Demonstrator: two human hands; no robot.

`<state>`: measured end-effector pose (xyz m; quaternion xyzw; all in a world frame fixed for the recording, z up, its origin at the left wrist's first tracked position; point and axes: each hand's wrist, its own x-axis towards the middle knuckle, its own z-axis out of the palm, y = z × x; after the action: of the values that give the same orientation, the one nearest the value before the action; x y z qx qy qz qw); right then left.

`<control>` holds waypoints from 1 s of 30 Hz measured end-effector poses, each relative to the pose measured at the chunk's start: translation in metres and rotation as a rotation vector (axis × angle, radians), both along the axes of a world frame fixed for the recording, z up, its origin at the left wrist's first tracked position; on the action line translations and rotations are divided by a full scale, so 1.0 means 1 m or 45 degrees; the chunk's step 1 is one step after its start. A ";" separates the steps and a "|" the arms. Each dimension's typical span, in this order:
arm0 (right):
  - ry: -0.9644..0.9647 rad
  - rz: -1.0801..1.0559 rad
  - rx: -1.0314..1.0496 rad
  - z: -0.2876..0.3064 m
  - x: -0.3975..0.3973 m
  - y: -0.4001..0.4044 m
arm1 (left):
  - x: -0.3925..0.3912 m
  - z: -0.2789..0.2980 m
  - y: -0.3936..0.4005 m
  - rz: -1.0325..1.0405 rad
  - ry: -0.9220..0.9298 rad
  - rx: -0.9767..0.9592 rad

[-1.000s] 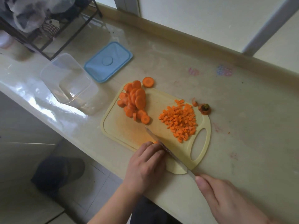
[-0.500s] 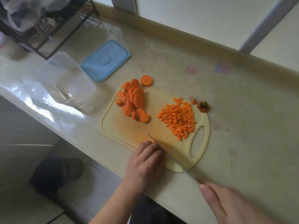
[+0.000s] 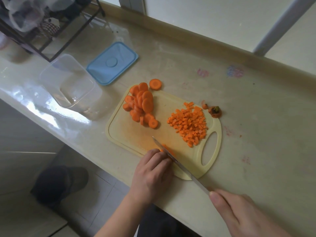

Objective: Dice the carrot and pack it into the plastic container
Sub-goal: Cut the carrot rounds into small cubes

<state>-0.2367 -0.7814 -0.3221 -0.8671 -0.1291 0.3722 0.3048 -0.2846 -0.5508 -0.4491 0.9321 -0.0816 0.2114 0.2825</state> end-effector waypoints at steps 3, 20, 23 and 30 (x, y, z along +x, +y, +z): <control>0.000 0.012 -0.023 -0.001 -0.001 0.000 | 0.000 0.002 0.000 0.005 -0.011 -0.009; -0.046 0.048 0.006 -0.006 -0.006 0.001 | -0.005 0.000 0.001 0.027 -0.020 -0.047; -0.051 0.025 -0.022 -0.008 -0.008 0.002 | -0.006 -0.001 0.001 0.028 -0.034 -0.040; -0.087 0.064 0.057 -0.018 0.000 0.017 | -0.006 -0.001 0.003 0.015 -0.043 -0.050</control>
<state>-0.2365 -0.7639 -0.3400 -0.8688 -0.1694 0.3468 0.3101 -0.2911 -0.5476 -0.4496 0.9232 -0.0766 0.2303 0.2979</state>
